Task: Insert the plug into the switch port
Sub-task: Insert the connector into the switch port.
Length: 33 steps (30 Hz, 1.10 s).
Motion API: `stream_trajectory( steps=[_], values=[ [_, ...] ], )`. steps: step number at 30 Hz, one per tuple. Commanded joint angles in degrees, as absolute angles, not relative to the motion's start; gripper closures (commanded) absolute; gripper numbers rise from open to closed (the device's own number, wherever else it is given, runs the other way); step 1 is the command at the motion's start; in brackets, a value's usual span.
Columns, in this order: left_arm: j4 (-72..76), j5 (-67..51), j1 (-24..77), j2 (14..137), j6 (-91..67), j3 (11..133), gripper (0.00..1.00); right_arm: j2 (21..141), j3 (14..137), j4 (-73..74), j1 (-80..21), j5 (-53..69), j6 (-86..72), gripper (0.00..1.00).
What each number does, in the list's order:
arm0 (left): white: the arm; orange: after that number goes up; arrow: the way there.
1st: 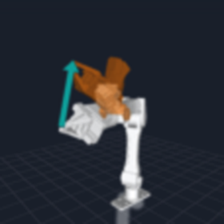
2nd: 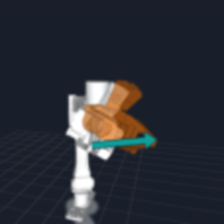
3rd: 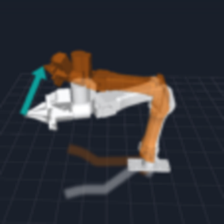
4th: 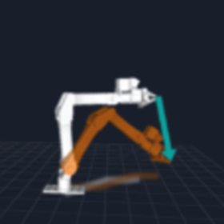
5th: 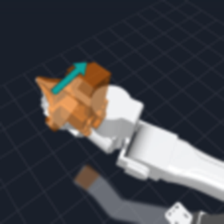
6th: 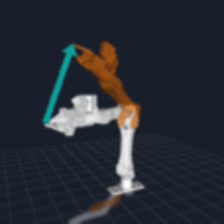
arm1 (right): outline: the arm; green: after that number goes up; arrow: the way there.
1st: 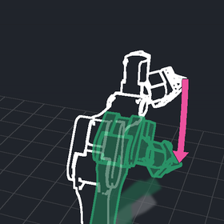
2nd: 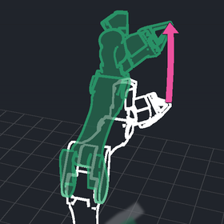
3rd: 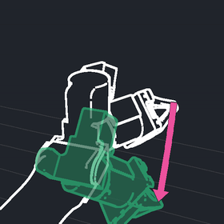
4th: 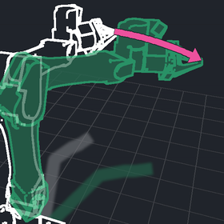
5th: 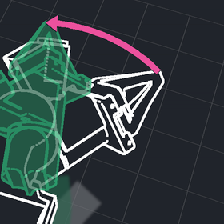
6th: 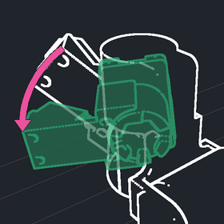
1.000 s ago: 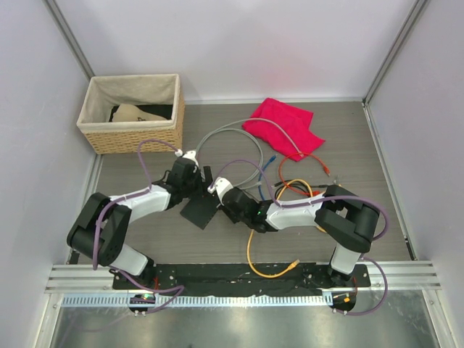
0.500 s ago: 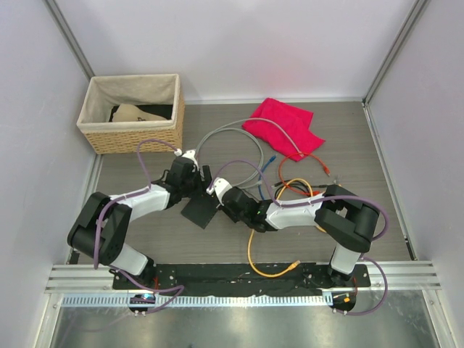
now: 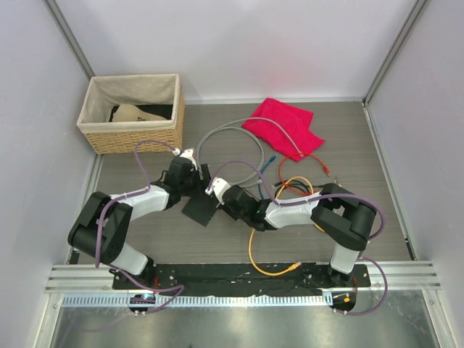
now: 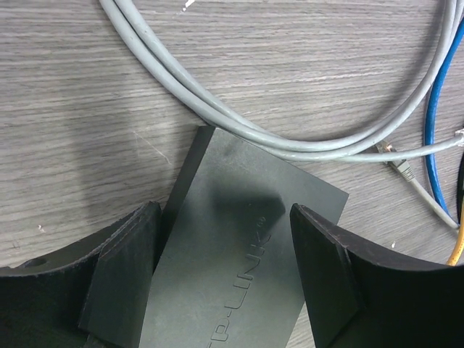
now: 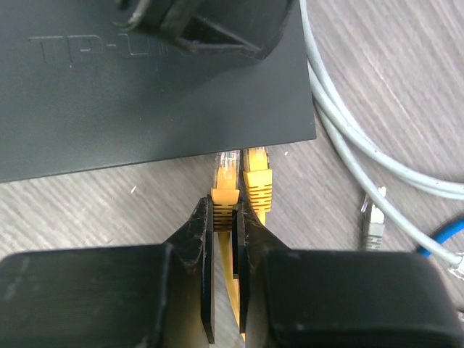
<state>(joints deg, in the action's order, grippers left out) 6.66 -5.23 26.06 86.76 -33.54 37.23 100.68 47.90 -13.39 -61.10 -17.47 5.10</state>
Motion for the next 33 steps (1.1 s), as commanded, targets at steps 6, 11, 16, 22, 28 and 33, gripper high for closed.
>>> stream_trajectory(
  steps=[6, 11, 16, 22, 28, 33],
  values=[
    [3.69, -21.62, 29.09, 88.07, -38.32, 33.57, 0.27, 101.16, 52.12, -38.76, -58.8, -9.75, 5.01, 0.99],
    [3.26, -23.11, 29.27, 89.3, -37.62, 34.19, 0.28, 101.34, 52.56, -39.38, -57.57, -5.3, 9.75, 0.99],
    [2.2, -22.68, 29.36, 89.3, -36.3, 34.28, 0.28, 101.95, 54.14, -35.51, -57.22, 3.24, 13.8, 0.99],
    [0.18, -16.36, 29.36, 86.94, -35.24, 34.63, 0.2, 100.38, 53.18, -33.39, -57.66, 5.37, 12.13, 0.99],
    [-1.14, -7.48, 28.92, 83.76, -35.77, 34.19, 0.09, 98.97, 47.11, -34.62, -57.57, -2.69, 10.46, 0.99],
    [-0.26, -4.13, 28.04, 84.9, -37.53, 35.06, 0.08, 98.35, 45.53, -34.98, -57.57, -5.18, 10.63, 0.99]
  ],
)
